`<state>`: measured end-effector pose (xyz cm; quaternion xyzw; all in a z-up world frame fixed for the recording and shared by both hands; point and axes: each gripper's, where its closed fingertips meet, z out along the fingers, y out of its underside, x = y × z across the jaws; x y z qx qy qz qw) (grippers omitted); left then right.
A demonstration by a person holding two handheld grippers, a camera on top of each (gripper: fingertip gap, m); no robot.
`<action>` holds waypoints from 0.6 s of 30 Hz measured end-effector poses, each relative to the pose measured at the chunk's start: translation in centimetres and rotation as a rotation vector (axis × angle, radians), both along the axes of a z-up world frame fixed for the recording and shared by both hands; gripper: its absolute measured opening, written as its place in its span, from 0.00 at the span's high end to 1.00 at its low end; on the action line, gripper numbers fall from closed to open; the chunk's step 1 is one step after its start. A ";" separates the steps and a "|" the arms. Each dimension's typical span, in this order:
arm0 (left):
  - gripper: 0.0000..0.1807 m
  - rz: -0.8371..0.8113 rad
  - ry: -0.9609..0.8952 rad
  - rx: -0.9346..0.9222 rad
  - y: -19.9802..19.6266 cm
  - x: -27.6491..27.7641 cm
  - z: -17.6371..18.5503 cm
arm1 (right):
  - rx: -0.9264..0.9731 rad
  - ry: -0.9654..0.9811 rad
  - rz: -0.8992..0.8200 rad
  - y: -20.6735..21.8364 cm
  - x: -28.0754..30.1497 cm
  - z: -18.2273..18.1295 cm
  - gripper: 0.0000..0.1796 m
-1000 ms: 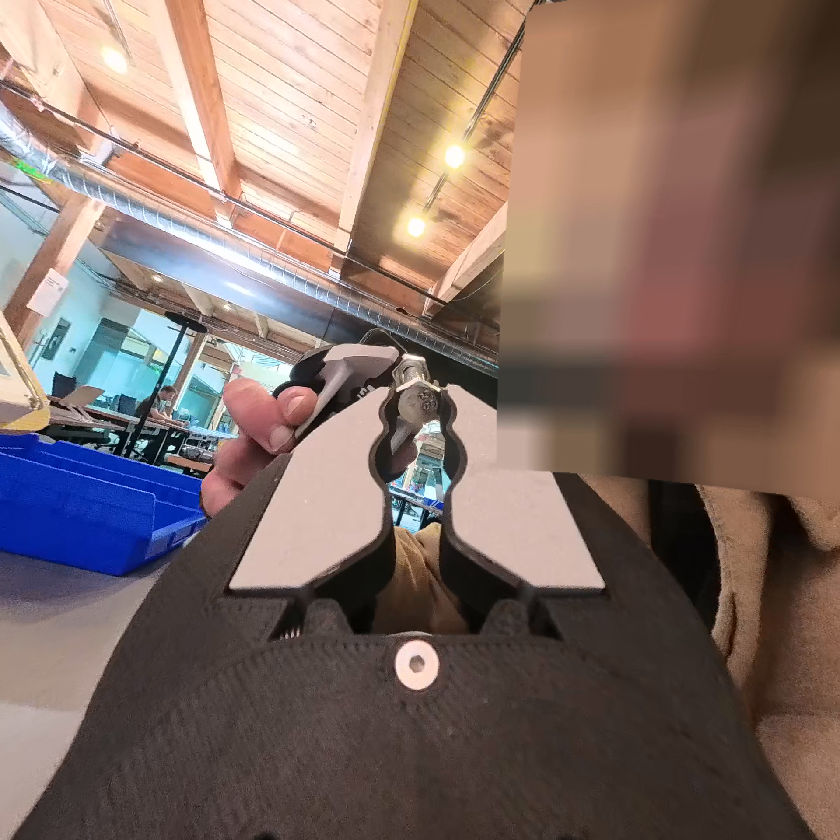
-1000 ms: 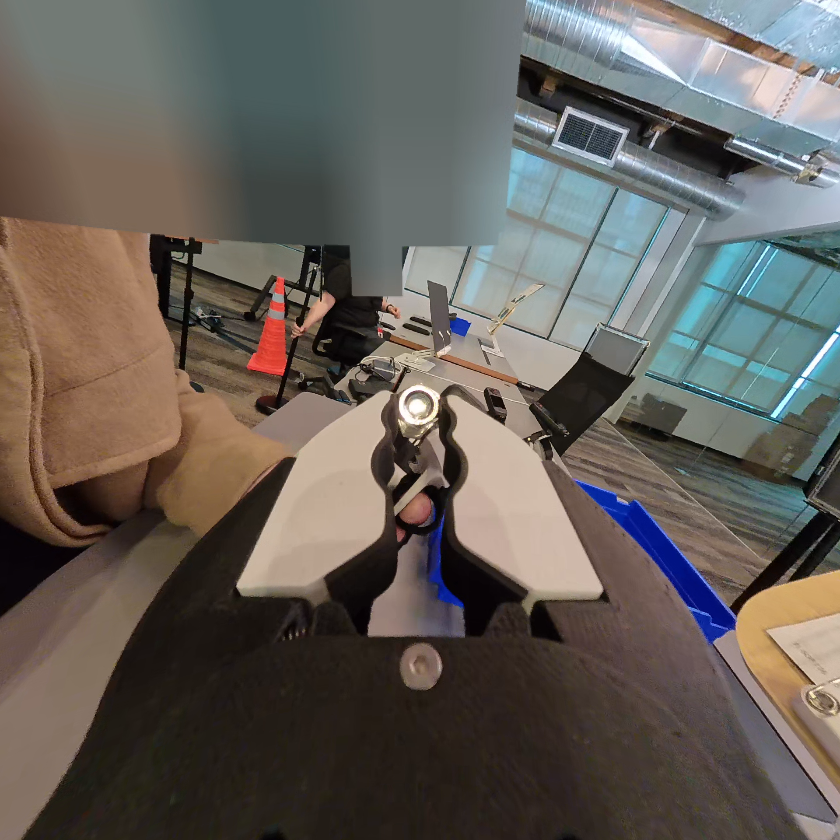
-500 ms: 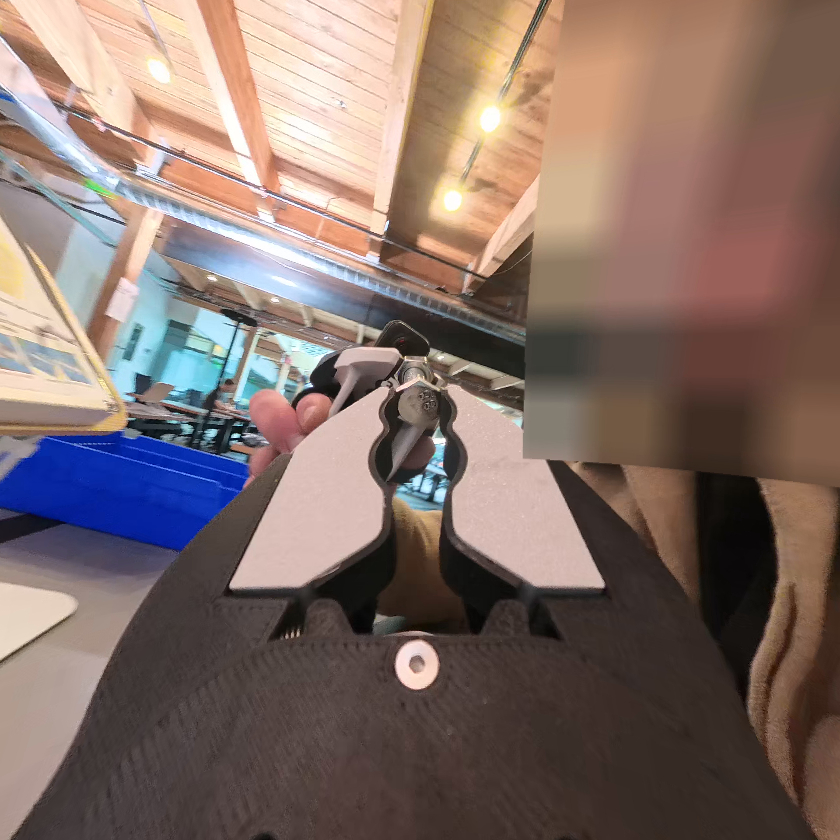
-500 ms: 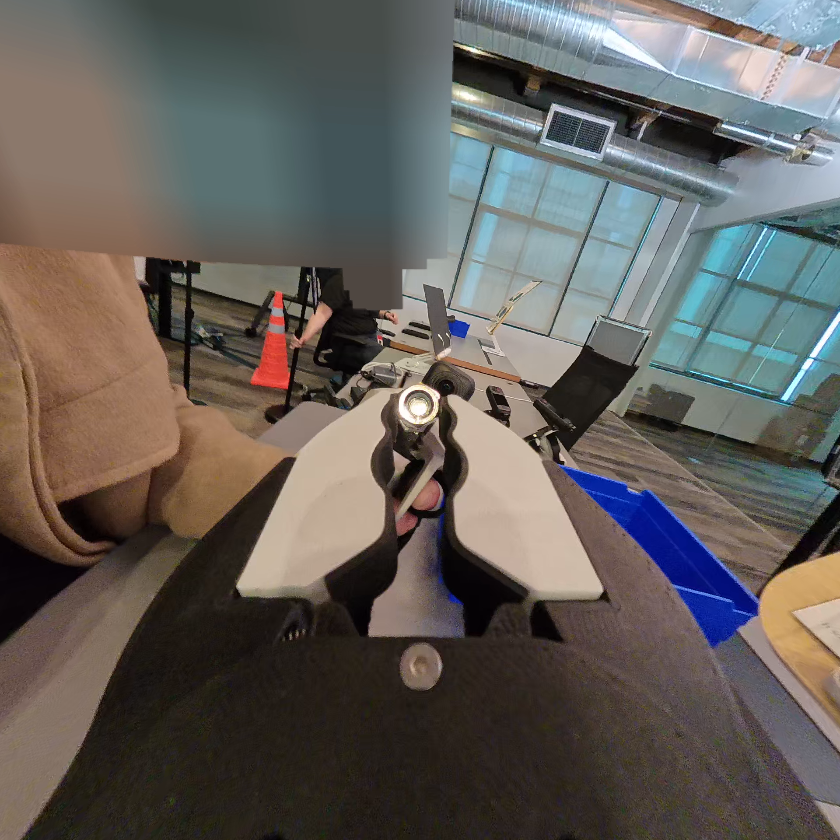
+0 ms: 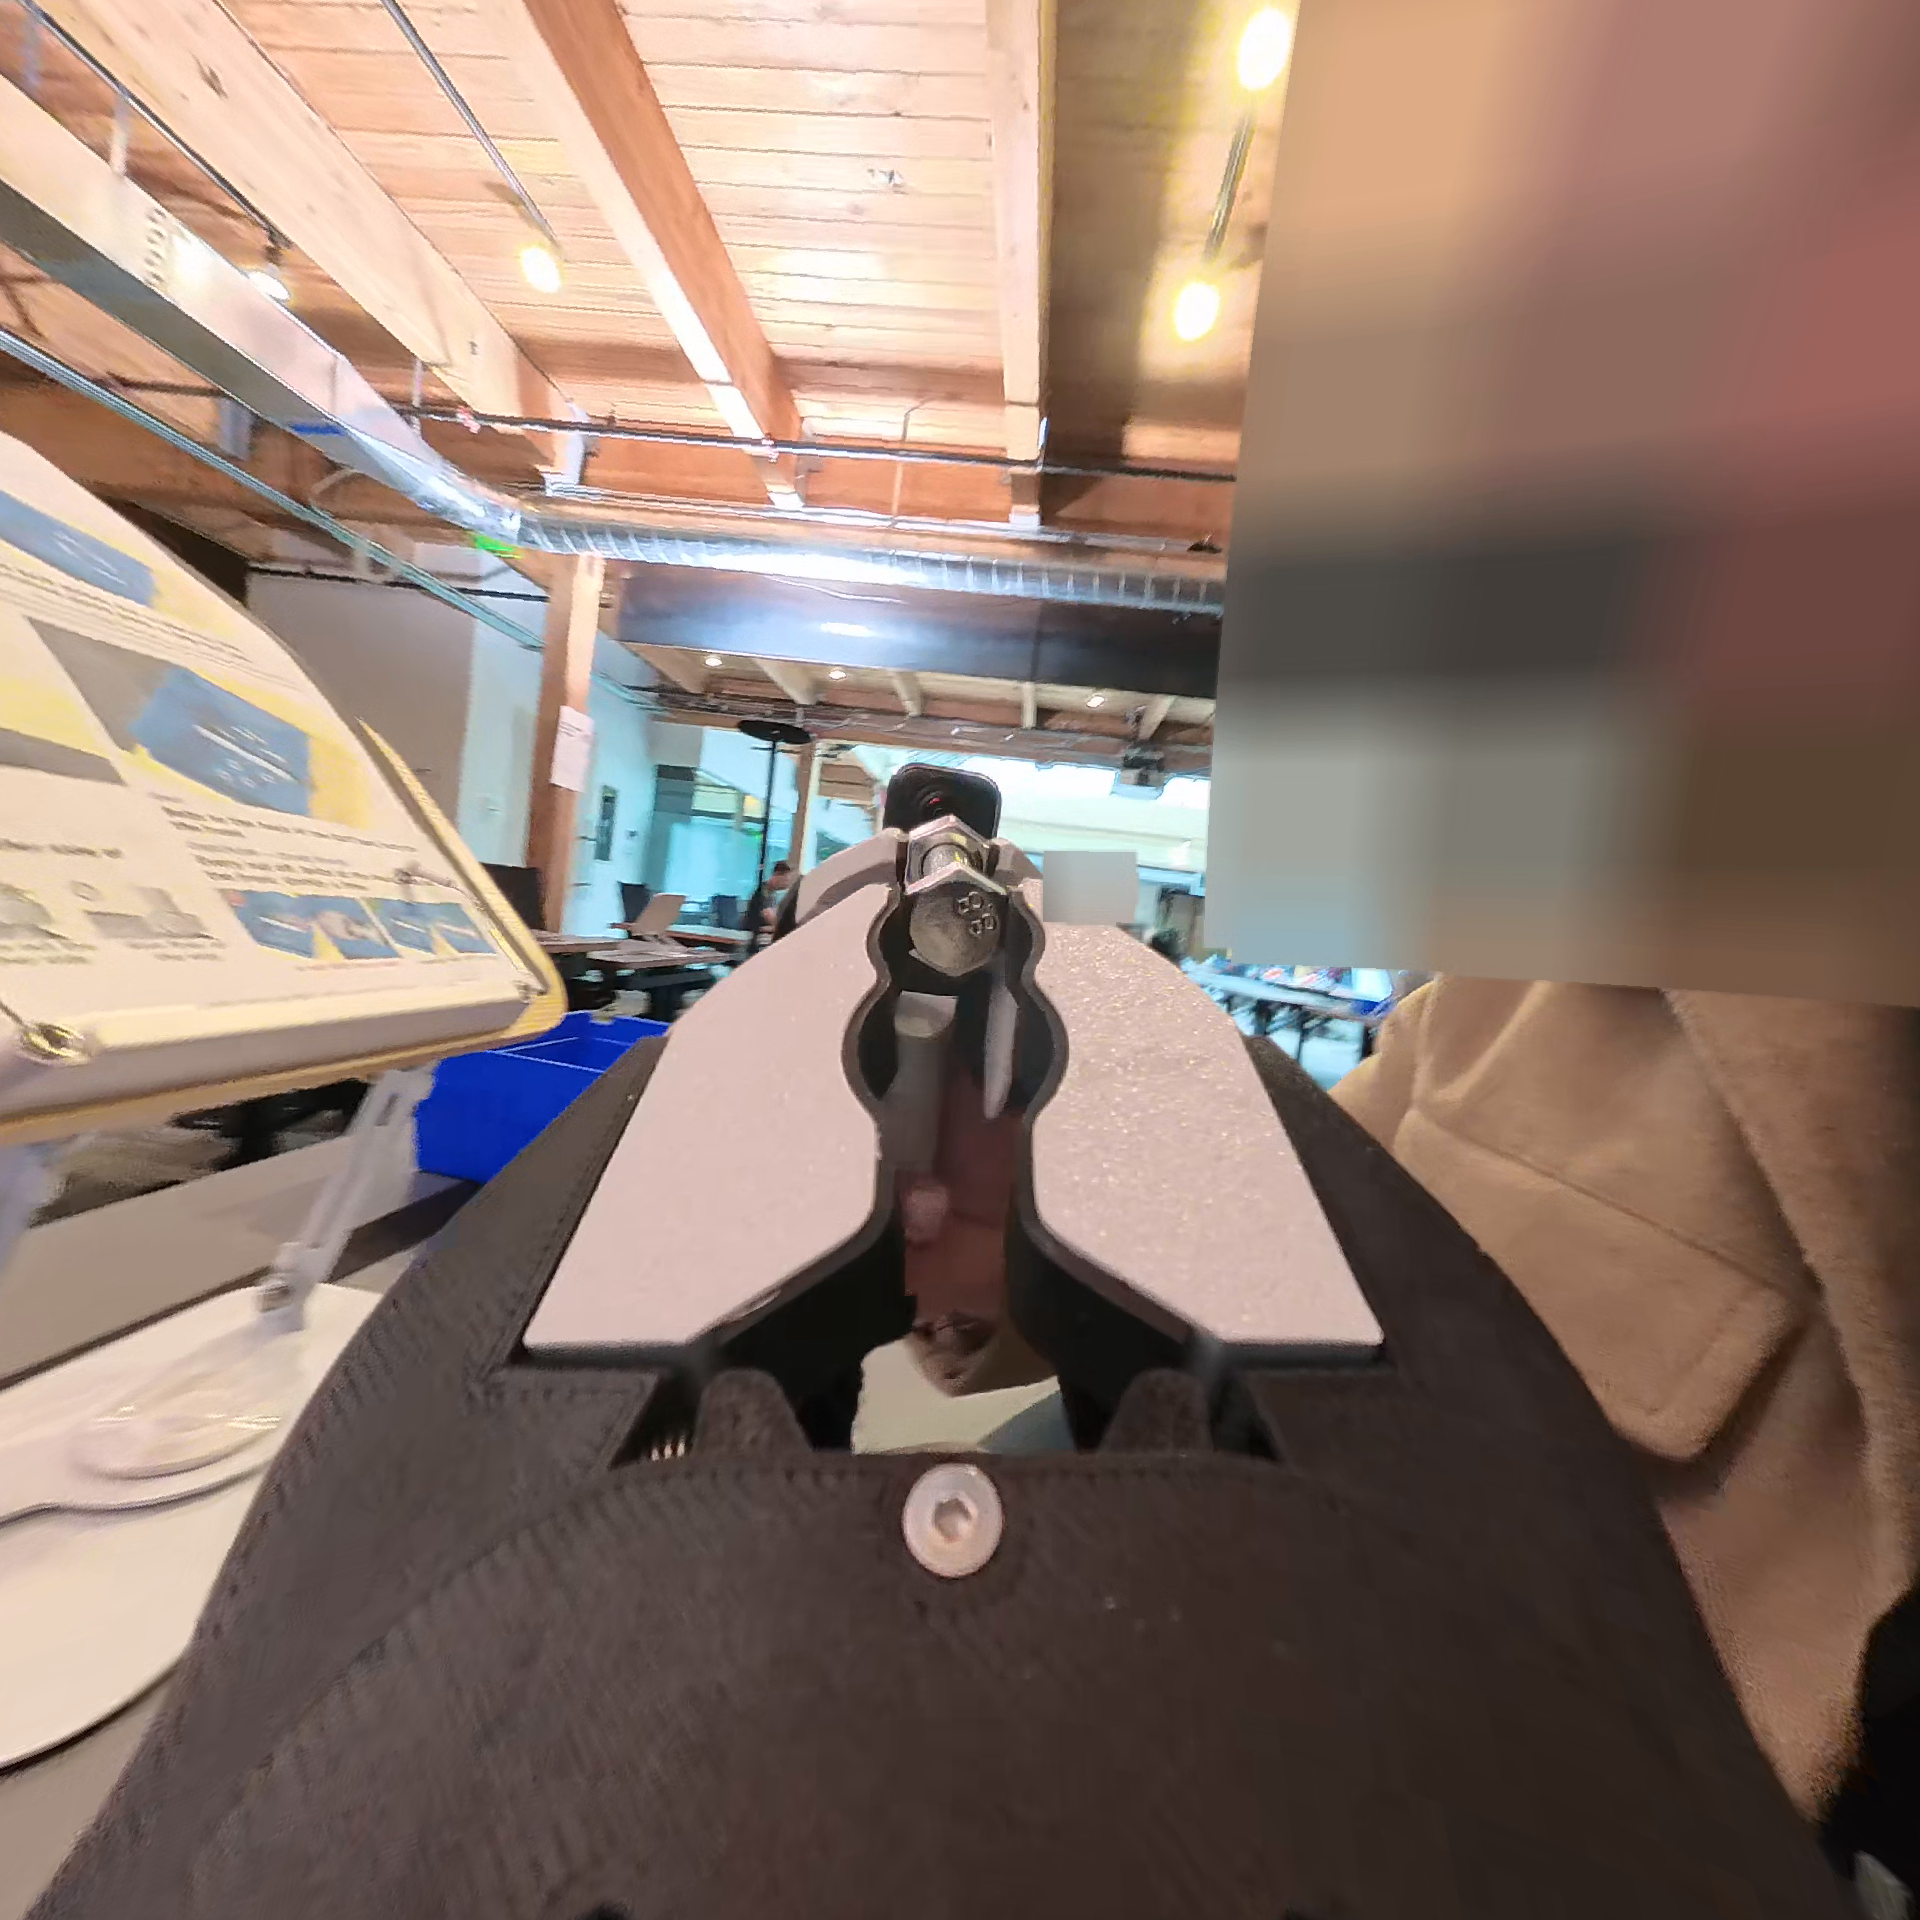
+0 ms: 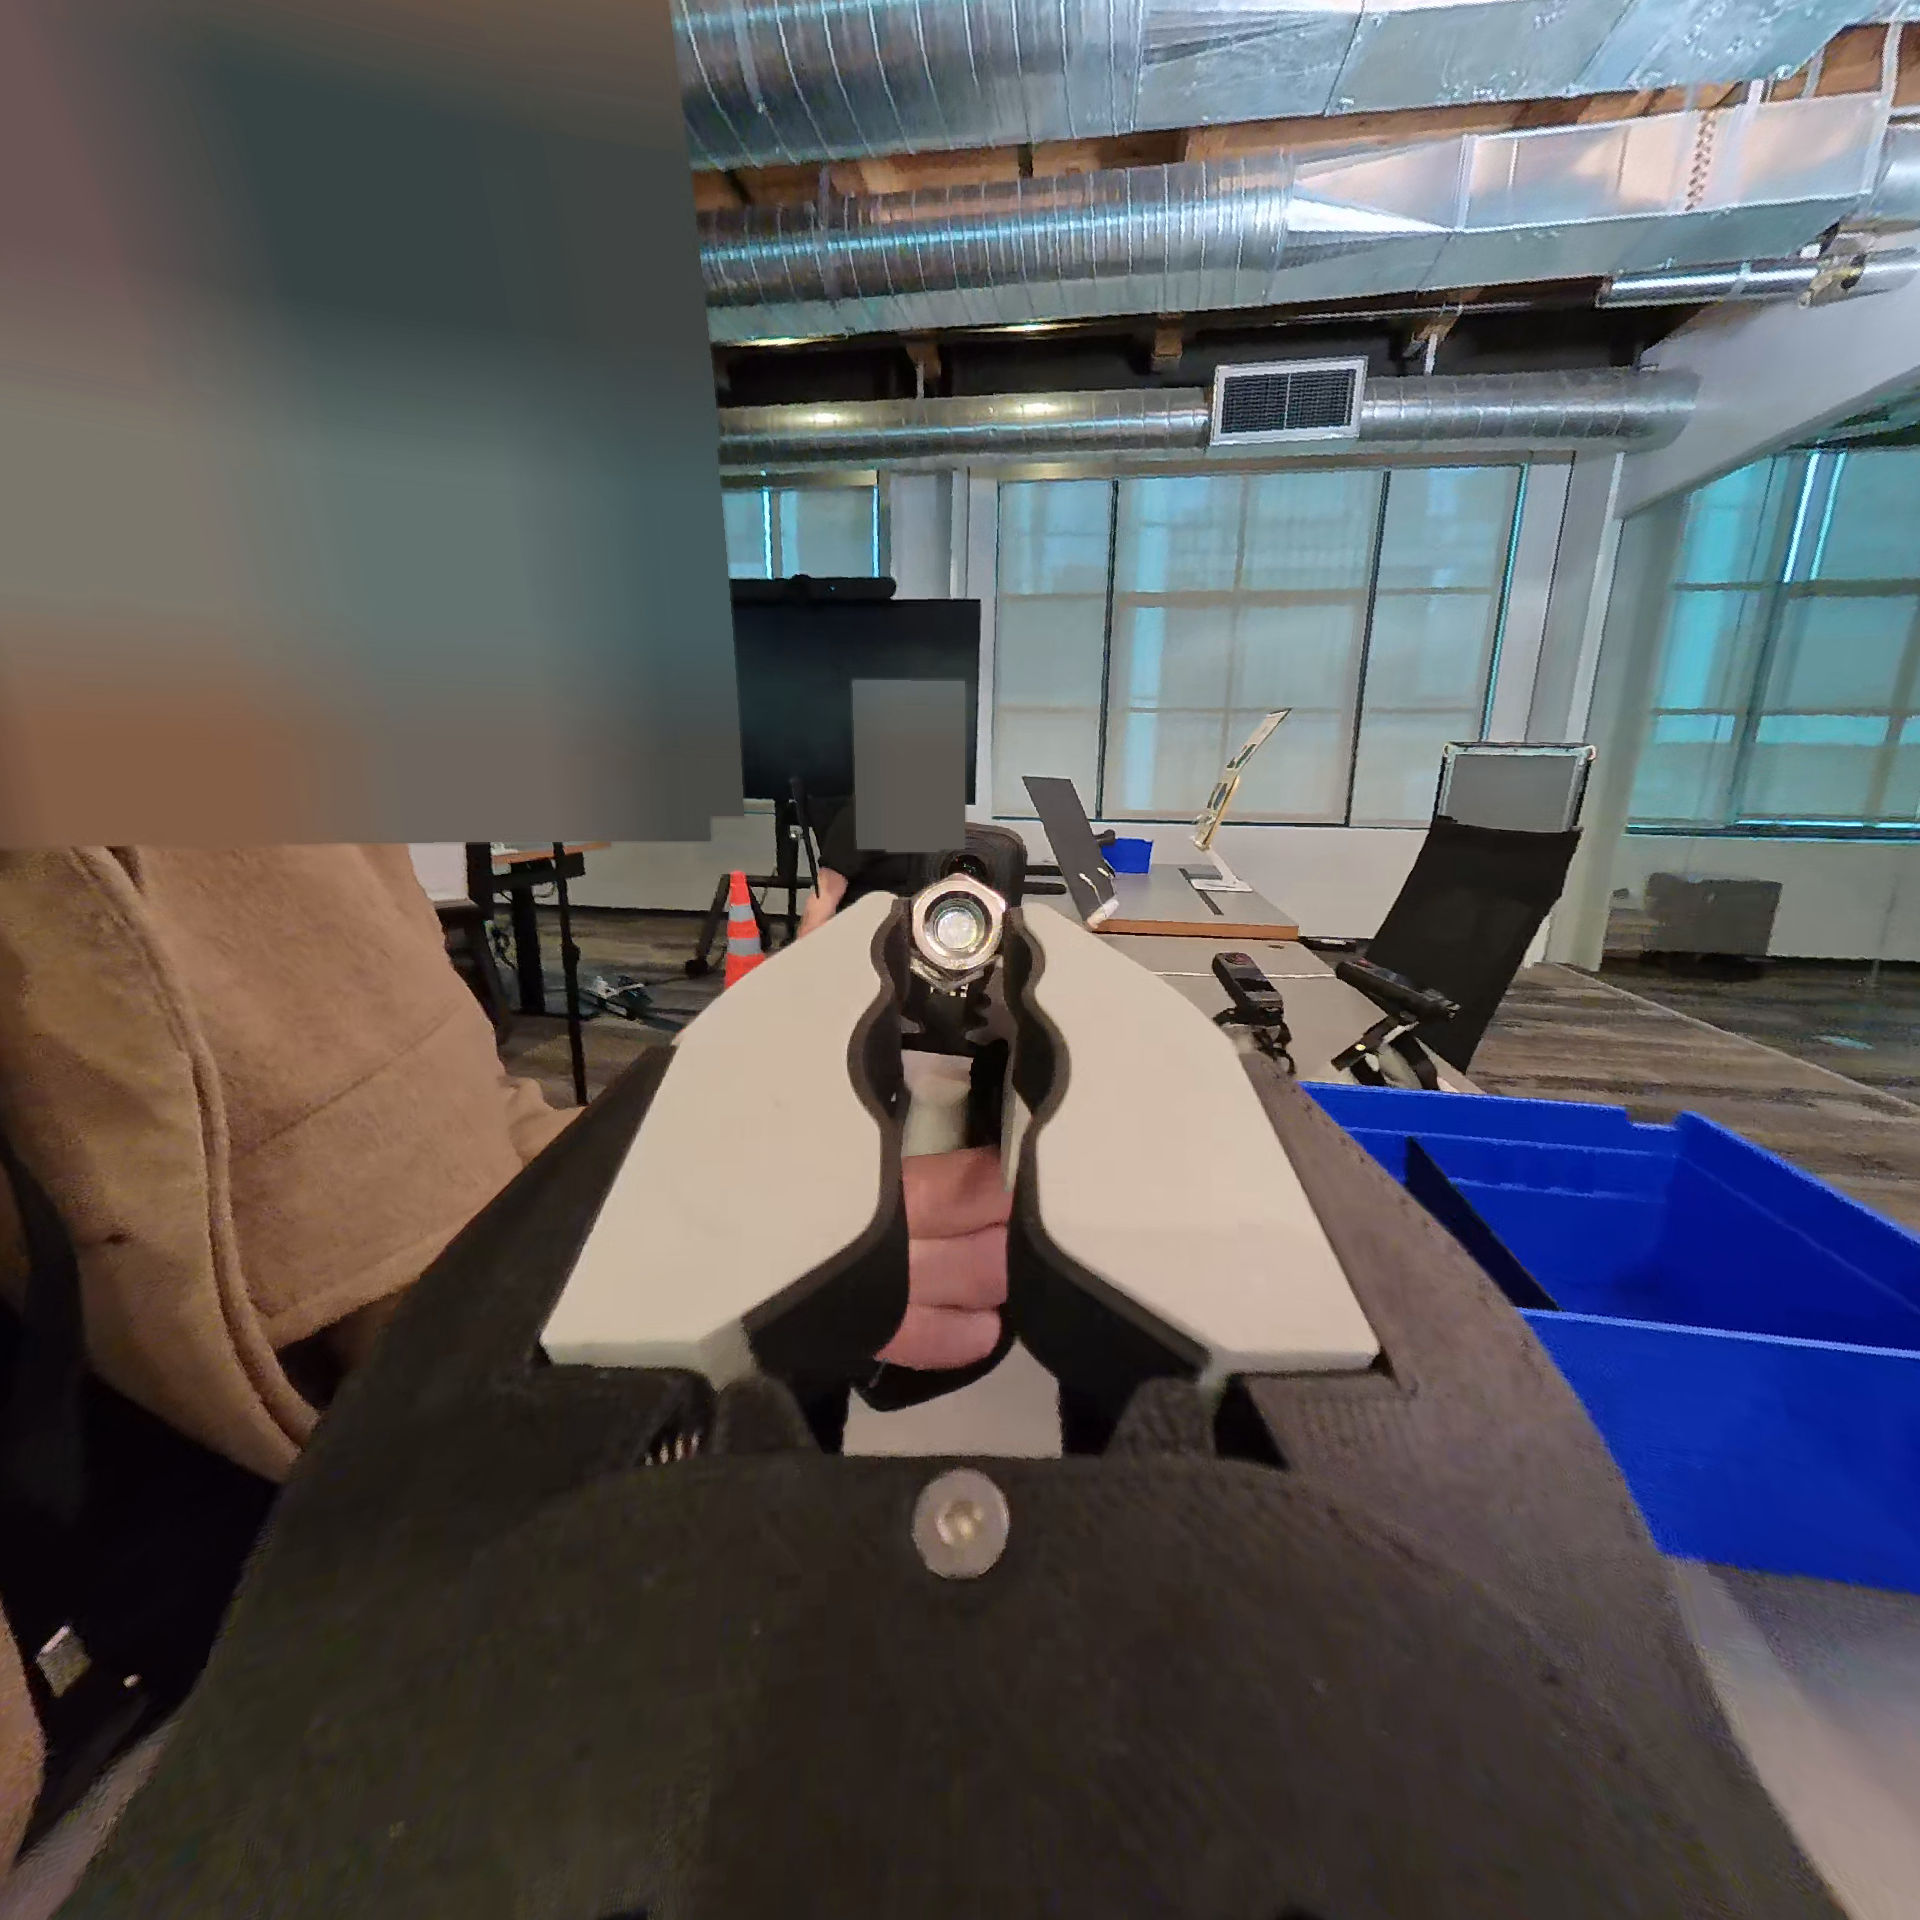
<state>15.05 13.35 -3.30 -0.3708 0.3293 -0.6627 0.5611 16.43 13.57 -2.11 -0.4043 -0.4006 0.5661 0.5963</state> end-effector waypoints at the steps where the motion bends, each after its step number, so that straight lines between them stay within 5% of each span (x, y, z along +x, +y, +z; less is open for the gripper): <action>1: 0.90 0.020 0.012 0.019 0.0 0.0 0.0 | -0.017 0.007 0.011 0.0 0.0 0.0 0.90; 18: 0.91 0.419 0.300 0.427 0.5 0.6 -0.6 | -0.314 0.099 0.215 0.6 -0.2 -0.8 0.90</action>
